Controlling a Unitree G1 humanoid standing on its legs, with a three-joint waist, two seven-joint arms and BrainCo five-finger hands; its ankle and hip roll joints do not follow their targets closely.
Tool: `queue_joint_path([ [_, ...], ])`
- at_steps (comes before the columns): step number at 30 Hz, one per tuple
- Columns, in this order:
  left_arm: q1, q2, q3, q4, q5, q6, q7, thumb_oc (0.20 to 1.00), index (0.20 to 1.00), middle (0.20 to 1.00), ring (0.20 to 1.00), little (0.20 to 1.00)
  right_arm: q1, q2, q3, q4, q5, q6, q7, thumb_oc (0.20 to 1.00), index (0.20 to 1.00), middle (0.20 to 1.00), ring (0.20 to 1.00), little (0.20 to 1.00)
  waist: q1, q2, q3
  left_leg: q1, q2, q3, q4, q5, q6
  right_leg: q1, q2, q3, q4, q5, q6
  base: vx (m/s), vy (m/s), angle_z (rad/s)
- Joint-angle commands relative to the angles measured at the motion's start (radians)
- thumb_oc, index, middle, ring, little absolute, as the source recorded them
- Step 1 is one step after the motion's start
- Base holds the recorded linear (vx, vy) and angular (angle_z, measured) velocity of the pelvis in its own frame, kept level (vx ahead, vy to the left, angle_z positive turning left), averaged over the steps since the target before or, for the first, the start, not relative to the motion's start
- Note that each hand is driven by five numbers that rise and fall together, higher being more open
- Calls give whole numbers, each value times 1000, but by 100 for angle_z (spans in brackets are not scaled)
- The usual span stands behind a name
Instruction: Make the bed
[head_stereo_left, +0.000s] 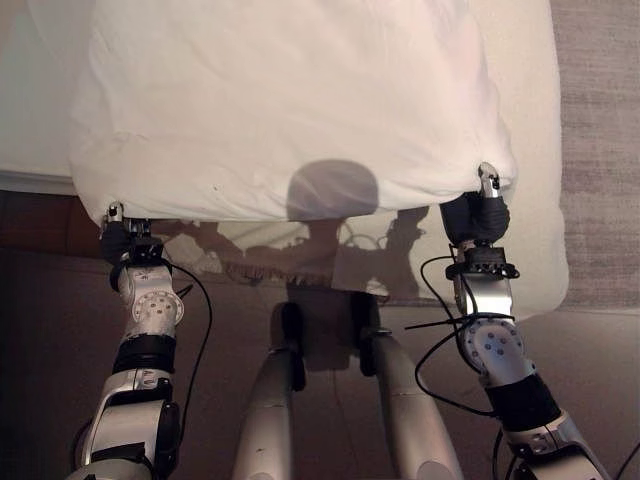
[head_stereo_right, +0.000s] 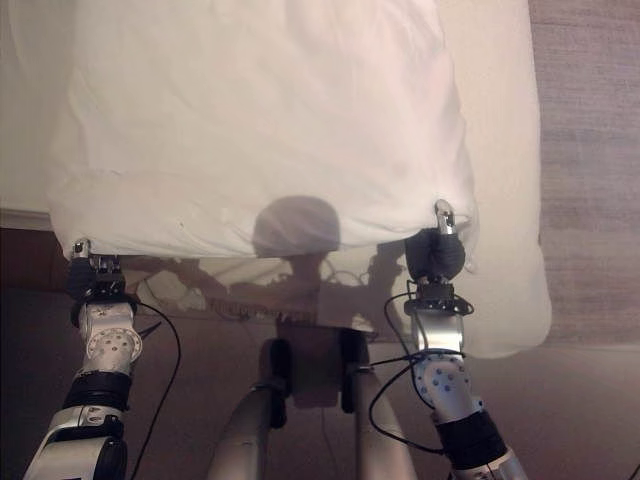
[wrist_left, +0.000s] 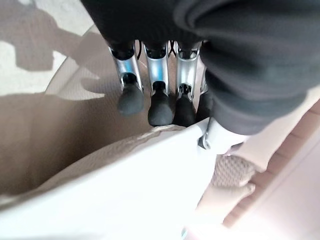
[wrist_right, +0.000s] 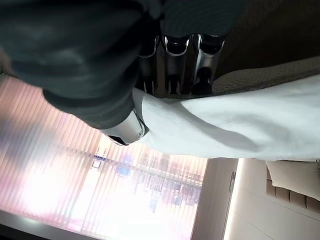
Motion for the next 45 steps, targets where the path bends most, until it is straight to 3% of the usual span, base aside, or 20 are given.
queue_joint_path([
  [1, 20, 0, -21, -28, 21, -18, -84, 200, 200, 200, 200, 200, 56, -1, -64, -114, -77, -25, 56, 200, 200, 200, 200, 200, -59, 47, -81, -33, -1, 1, -48, 72, -46, 61, 27, 37, -122, 70, 72, 0, 0, 0],
  [4, 19, -2, -34, -20, 0, 17, -150, 200, 200, 200, 200, 200, 60, 1, -64, -114, -74, -18, 72, 200, 200, 200, 200, 200, -63, 47, -82, -40, 1, 0, -40, 71, -49, 57, 27, 36, -121, 69, 72, 0, 0, 0],
  [7, 15, -2, -46, -14, -19, 45, -218, 1000, 1000, 1000, 1000, 1000, 64, 4, -60, -110, -67, -10, 101, 200, 200, 200, 200, 200, -66, 43, -87, -49, 5, 1, -32, 66, -48, 50, 28, 36, -118, 70, 71, 0, 0, 0],
  [14, -9, 23, -50, 15, -51, 57, -285, 1000, 1000, 1000, 1000, 1000, 69, -3, -47, -117, -47, 2, 147, 200, 200, 200, 200, 200, -74, 32, -96, -63, 7, 9, -26, 61, -50, 28, 29, 40, -108, 76, 76, 7, 12, 0],
  [20, -51, 48, -78, 109, -38, 86, -282, 1000, 1000, 1000, 1000, 1000, 76, -10, -32, -143, -39, 10, 162, 200, 200, 200, 200, 200, -85, 24, -102, -73, 9, 13, -20, 58, -50, 16, 32, 44, -97, 73, 76, 0, 0, 0],
  [29, -158, 65, -155, 318, 45, 197, -135, 1000, 1000, 1000, 1000, 1000, 68, -31, -10, -153, -36, 20, 129, 200, 200, 200, 200, 200, -102, 35, -93, -78, 17, 25, -1, 44, -46, 11, 30, 51, -85, 72, 80, 0, 0, 0],
  [40, -277, 39, -165, 410, 37, 224, -40, 1000, 1000, 1000, 1000, 1000, 65, -33, -23, -159, -55, 17, 80, 200, 200, 200, 200, 200, -118, 37, -93, -90, 23, 31, 7, 46, -46, 5, 30, 55, -88, 79, 80, 0, 0, 0],
  [41, -282, 36, -166, 408, 37, 223, -35, 944, 944, 944, 944, 944, 65, -33, -26, -161, -59, 15, 74, 200, 200, 200, 200, 200, -117, 37, -92, -90, 22, 31, 8, 46, -45, 4, 30, 55, -85, 79, 80, 0, 0, 0],
  [42, -282, 36, -166, 408, 37, 223, -35, 944, 944, 944, 944, 944, 65, -33, -26, -161, -59, 15, 73, 200, 200, 200, 200, 200, -117, 37, -92, -90, 22, 31, 9, 45, -45, 4, 30, 56, -85, 79, 80, 0, 0, 0],
  [43, -291, 28, -165, 404, 29, 211, -26, 435, 435, 435, 435, 435, 67, -30, -24, -160, -66, 14, 66, 200, 200, 200, 200, 200, -118, 36, -90, -92, 22, 33, 10, 46, -47, 3, 29, 55, -85, 81, 81, 0, 0, 0],
  [44, -292, 26, -164, 397, 30, 206, -22, 200, 200, 200, 200, 200, 68, -30, -23, -160, -70, 13, 63, 200, 200, 200, 200, 200, -118, 36, -90, -89, 21, 33, 7, 47, -46, 4, 28, 55, -86, 81, 82, 0, 0, 0],
  [45, -293, 22, -163, 393, 29, 200, -18, 200, 200, 200, 200, 200, 68, -29, -24, -161, -70, 13, 63, 200, 200, 200, 200, 200, -118, 36, -90, -87, 21, 32, 4, 47, -46, 4, 29, 56, -85, 81, 81, 0, 0, 0],
])
